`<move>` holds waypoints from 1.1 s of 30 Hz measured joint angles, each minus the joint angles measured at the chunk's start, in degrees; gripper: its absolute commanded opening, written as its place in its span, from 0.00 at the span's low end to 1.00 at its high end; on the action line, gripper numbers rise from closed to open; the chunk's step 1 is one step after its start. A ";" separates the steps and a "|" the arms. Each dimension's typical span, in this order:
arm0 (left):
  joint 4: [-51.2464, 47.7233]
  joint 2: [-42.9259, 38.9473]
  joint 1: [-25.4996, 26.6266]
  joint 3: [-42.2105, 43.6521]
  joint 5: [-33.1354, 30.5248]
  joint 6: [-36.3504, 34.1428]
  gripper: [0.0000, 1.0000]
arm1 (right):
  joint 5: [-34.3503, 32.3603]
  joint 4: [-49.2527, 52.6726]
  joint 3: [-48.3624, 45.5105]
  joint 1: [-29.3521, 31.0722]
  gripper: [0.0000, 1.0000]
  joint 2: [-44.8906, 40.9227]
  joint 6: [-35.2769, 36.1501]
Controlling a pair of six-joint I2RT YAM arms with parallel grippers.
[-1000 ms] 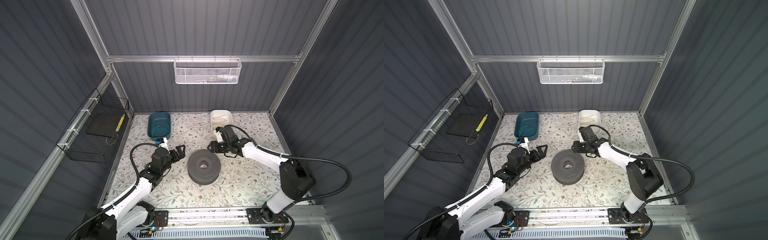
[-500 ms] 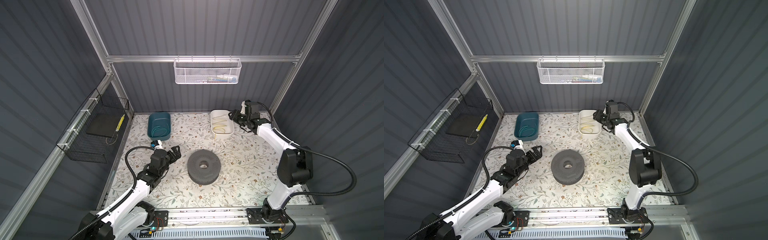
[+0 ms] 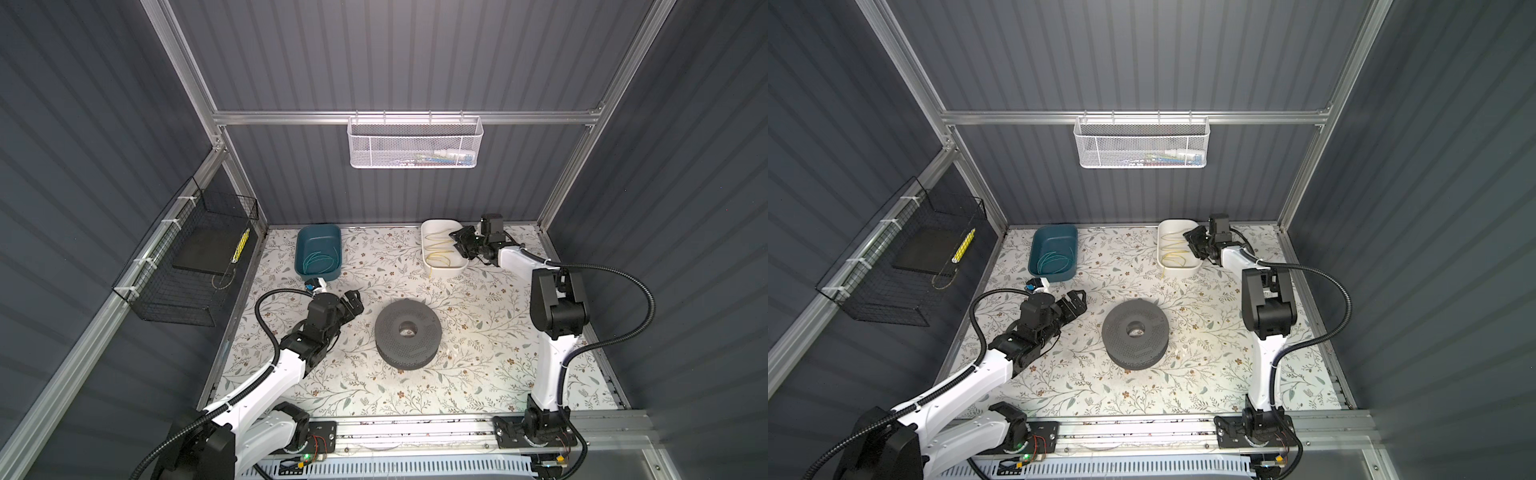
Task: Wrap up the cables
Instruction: 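Move the right gripper back to the far end of the white tray, then grasp the yellow cable end in the white tray with the right gripper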
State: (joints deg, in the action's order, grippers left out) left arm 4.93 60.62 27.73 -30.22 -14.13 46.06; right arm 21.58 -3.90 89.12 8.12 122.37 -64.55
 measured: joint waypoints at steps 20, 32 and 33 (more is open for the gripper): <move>1.62 2.21 0.00 -0.39 0.20 -0.90 0.99 | 5.88 -8.50 4.96 -1.55 0.37 5.62 -9.38; 1.95 2.64 0.00 -0.39 0.17 -1.57 0.99 | 8.48 -11.58 6.51 -1.29 0.15 9.62 -12.87; 1.95 2.64 0.00 -0.39 0.17 -1.73 0.99 | 8.61 -12.24 6.34 -1.25 0.13 9.62 -13.25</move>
State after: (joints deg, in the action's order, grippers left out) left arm 6.87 63.26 27.73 -30.61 -13.96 44.34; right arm 30.20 -16.14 95.46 6.87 131.98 -77.80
